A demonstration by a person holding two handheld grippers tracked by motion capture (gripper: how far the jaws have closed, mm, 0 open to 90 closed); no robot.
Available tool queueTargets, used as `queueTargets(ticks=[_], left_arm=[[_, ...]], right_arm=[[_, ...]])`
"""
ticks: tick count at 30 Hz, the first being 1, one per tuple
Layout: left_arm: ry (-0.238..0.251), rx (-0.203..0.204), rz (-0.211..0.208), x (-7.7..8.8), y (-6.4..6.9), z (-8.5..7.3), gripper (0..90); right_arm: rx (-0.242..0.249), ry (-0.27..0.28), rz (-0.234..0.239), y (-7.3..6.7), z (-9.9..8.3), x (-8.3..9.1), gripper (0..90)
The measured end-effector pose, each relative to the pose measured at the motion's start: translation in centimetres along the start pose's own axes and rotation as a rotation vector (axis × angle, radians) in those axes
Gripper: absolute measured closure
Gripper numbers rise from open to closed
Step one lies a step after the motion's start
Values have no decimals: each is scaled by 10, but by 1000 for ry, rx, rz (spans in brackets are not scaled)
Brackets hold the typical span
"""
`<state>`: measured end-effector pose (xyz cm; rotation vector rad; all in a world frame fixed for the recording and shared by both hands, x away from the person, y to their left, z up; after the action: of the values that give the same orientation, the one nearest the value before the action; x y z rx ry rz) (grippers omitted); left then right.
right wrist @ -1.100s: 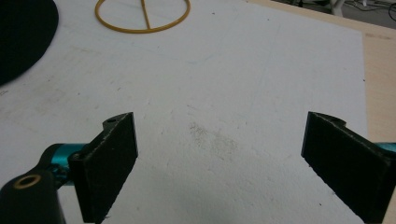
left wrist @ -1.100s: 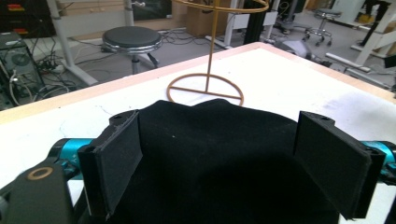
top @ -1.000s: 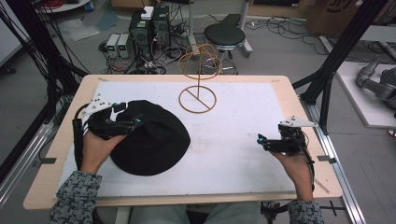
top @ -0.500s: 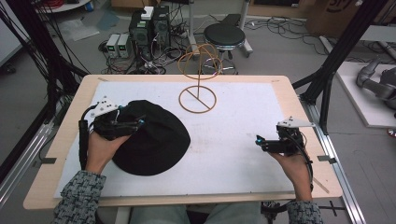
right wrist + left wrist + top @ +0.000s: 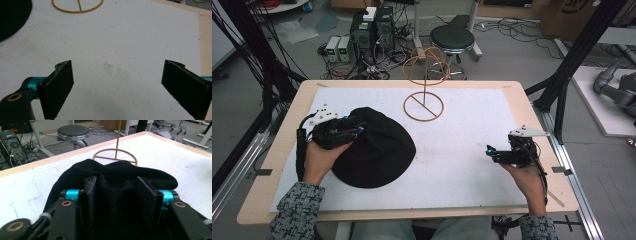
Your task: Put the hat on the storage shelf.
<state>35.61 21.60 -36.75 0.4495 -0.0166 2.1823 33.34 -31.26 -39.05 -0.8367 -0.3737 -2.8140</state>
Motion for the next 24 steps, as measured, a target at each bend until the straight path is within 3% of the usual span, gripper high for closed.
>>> queueTargets(ticks=[13, 24], left_arm=[[-6, -8, 1, -1, -1, -2, 759], [11, -20, -16, 2, -1, -1, 815]], right_arm=[[-1, 2, 0, 0, 0, 1, 103], [7, 5, 1, 0, -1, 0, 104]])
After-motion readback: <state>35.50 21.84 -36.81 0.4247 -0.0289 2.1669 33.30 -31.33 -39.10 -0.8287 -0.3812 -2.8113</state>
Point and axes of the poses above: each handheld gripper's, and its own axes: x roughly backward along the jaws, z roughly out of its top, y roughly to its right, the point moved 1 cm from there along -x, roughly forward along the jaws, and after that the axes turned 15 degrees about -z, right-handed, at the moved point
